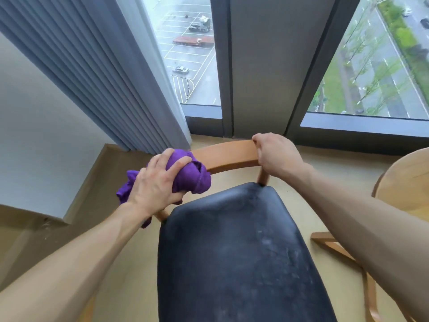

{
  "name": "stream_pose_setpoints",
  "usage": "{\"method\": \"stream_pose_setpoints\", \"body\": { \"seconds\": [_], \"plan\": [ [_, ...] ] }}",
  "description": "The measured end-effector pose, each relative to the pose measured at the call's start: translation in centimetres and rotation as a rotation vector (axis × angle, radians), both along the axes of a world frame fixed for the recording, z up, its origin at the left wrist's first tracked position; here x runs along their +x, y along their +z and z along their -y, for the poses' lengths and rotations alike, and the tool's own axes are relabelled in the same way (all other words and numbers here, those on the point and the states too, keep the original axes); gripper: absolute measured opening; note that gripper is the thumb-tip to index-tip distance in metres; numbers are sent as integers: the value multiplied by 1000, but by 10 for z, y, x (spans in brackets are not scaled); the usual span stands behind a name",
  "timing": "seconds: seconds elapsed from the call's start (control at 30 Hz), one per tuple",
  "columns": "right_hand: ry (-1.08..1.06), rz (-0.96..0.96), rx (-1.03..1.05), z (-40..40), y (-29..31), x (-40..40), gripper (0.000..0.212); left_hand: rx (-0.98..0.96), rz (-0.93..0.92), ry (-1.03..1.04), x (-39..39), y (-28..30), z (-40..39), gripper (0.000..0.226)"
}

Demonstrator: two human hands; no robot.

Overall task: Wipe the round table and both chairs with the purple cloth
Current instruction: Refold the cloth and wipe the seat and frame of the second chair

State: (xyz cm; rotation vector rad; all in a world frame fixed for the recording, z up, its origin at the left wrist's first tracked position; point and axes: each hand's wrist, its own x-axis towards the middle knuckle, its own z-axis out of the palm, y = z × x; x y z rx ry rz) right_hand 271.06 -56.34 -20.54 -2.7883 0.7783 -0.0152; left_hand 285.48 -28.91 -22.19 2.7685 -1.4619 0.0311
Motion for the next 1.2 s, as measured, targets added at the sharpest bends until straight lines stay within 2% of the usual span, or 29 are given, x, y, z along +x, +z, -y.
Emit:
{"method": "stream_pose_setpoints", "body": {
  "seconds": [0.03, 0.1, 0.2, 0.27, 0.33, 0.4, 0.47, 0.57, 0.7, 0.83, 1.0, 1.1, 1.2],
  "plan": [
    [4, 2, -39, -5, 0, 2, 18, -20, -51, 59, 4, 1, -20, 89],
    [49, 14, -96, -18, -3, 7, 30, -67, -149, 162, 7, 3, -42, 86],
    [195, 43, -66, -61, -4, 27, 49, -56, -200, 237, 7, 7, -29, 81],
    [301, 87, -3, -100, -2, 44, 49, -38, -196, 214, 5, 6, -9, 82],
    [302, 158, 84, -133, -1, 56, 45, -47, -220, 192, 7, 7, -5, 81],
    [285, 171, 96, -156, -2, 61, 46, -70, -251, 205, 9, 6, -30, 79],
    [338, 131, 21, -176, -4, 63, 39, -70, -256, 255, 5, 5, -72, 78],
    [350, 100, -13, -211, -2, 64, 31, 56, -230, 321, -13, 10, -122, 80],
    [427, 114, 63, -260, 0, 61, 31, 211, -287, 402, -37, 33, -156, 77],
    [412, 84, 117, -285, 0, 57, 38, 174, -332, 447, -67, 47, -197, 75],
    [429, 71, 379, -319, 13, 52, 37, 70, -292, 503, -79, 52, -210, 67],
    [251, 105, 593, -343, 24, 45, 34, 23, -394, 484, -61, 55, -196, 58],
    [185, 127, 638, -360, 31, 30, 35, -35, -381, 474, -66, 50, -206, 57]
  ]
}}
